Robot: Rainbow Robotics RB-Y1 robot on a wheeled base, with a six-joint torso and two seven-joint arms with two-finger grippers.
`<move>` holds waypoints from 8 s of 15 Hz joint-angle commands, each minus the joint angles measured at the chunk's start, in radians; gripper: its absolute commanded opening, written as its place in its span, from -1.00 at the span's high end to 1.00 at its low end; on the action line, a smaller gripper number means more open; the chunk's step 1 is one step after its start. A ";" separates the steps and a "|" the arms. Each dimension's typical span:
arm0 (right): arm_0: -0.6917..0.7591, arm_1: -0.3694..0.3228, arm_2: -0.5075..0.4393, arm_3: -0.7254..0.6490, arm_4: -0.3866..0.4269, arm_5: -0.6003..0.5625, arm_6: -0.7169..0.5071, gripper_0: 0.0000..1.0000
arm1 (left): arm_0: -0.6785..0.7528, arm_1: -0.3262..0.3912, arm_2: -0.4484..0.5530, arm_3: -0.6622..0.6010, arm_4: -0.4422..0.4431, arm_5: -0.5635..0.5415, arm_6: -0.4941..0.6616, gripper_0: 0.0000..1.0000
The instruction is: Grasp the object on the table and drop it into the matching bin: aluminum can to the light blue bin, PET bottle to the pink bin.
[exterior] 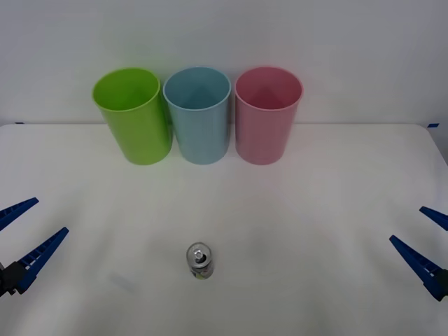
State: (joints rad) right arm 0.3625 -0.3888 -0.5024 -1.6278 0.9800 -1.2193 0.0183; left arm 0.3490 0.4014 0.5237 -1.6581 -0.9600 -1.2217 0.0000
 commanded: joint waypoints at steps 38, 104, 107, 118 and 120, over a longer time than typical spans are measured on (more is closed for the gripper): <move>-0.261 0.028 0.821 0.109 0.190 0.359 0.310 -1.00 | 0.000 0.000 0.000 0.000 0.000 0.000 0.000 -1.00; -0.295 -0.027 0.918 -0.179 0.097 0.630 0.094 1.00 | 0.000 0.000 0.000 0.000 0.000 0.000 0.000 -1.00; -0.283 -0.038 0.866 -0.251 0.097 0.630 0.009 1.00 | 0.000 0.000 0.000 0.000 0.000 0.000 0.000 -1.00; -0.445 -0.036 0.800 -0.340 0.117 0.785 -0.170 1.00 | 0.000 0.000 0.000 0.000 0.000 0.000 0.000 -1.00; -0.490 -0.036 0.809 -0.328 0.129 0.834 -0.179 1.00 | 0.000 0.000 0.000 0.000 0.000 0.000 0.000 -1.00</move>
State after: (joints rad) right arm -0.1093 -0.4250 0.3037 -1.9625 1.1039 -0.4021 -0.1566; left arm 0.3491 0.4014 0.5236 -1.6580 -0.9599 -1.2217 0.0000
